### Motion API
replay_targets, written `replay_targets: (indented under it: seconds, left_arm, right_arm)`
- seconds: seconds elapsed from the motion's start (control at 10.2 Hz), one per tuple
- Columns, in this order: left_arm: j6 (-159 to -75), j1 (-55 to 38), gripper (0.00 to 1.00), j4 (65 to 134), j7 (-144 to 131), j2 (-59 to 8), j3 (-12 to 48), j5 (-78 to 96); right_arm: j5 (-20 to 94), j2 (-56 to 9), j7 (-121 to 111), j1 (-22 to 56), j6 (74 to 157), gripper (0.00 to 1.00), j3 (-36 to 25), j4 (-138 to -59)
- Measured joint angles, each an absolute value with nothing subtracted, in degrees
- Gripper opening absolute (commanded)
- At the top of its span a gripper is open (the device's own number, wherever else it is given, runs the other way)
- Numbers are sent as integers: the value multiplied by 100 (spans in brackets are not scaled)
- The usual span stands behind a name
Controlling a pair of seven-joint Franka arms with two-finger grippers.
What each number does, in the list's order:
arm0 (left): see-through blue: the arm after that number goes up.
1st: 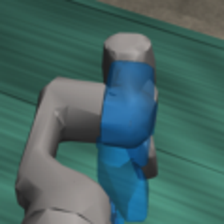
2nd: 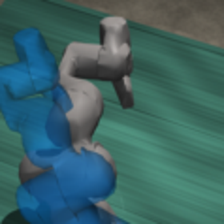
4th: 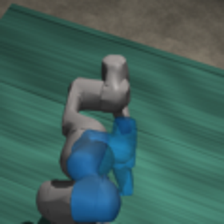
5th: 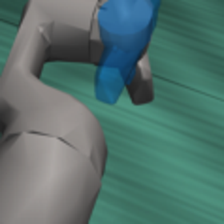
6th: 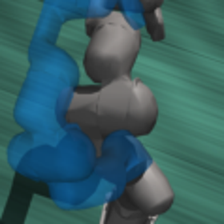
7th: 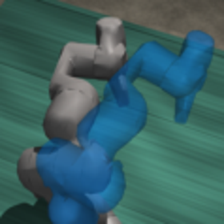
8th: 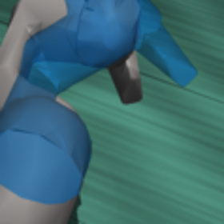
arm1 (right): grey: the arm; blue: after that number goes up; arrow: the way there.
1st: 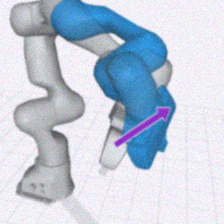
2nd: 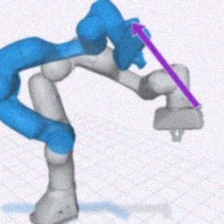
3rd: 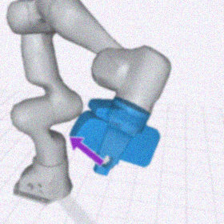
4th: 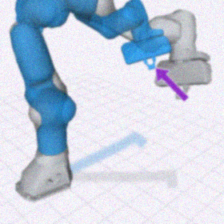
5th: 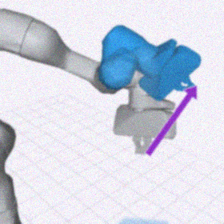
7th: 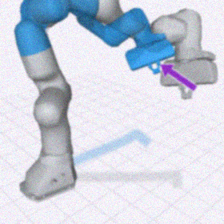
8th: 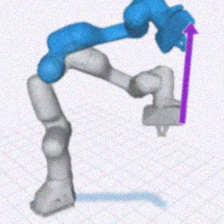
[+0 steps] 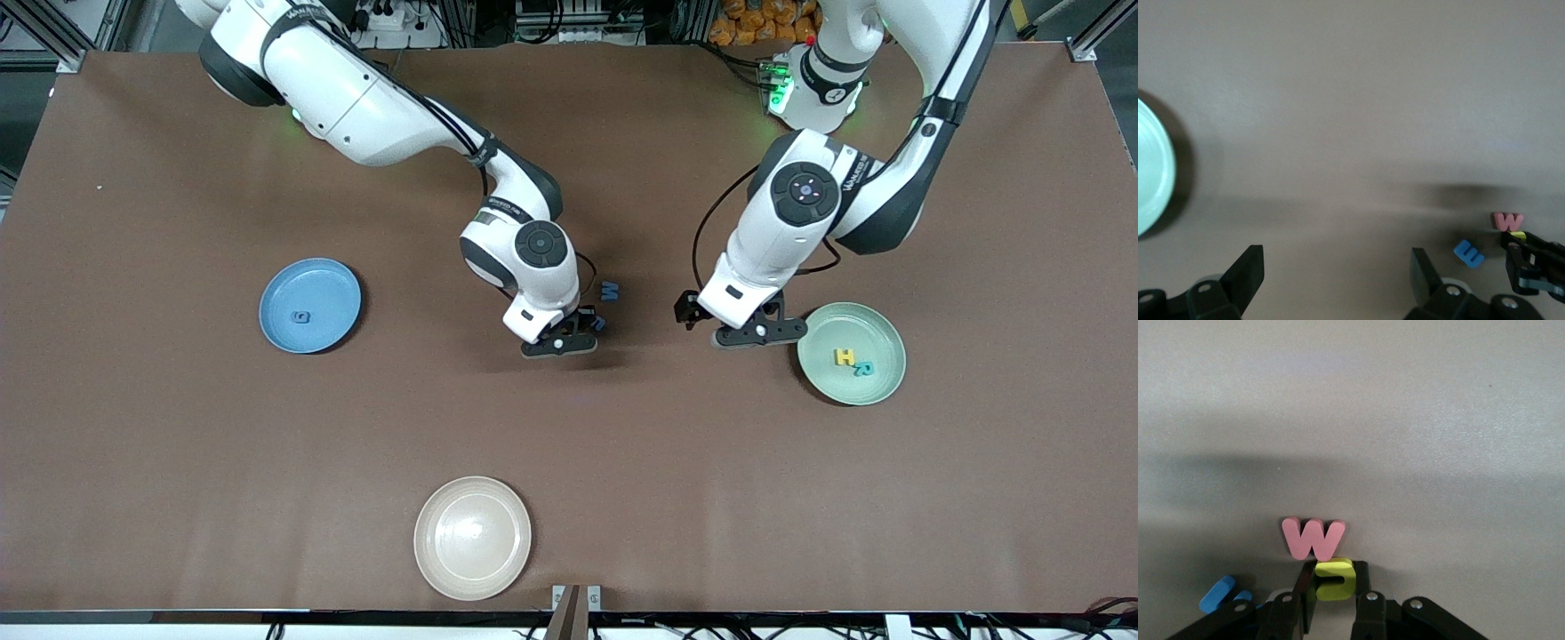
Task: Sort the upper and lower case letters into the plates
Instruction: 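Grasp the yellow u with the right gripper while the left gripper returns, then drop the u on the blue plate while the left gripper grasps M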
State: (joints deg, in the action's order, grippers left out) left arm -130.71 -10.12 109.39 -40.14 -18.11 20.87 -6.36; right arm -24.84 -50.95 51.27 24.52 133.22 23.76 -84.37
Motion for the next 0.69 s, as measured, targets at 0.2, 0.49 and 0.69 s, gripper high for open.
replay_targets:
  seconds: [0.2,0.49,0.69]
  left_arm:
    - [-13252,-1246,97,10935,-4151,-1936,2089,-635]
    - [-13403,-1494,97,10932,-4162,-2131,2089,-662]
    - [-13731,-1755,95,10934,-4164,-2414,2093,-672]
  right_arm:
    - [-2484,-5033,5124,2175,13171,0,2481,-8436]
    - [-2486,-4646,5103,707,12604,0,3616,-8807]
    - [-2488,-4265,4989,-252,11960,0,4203,-9145]
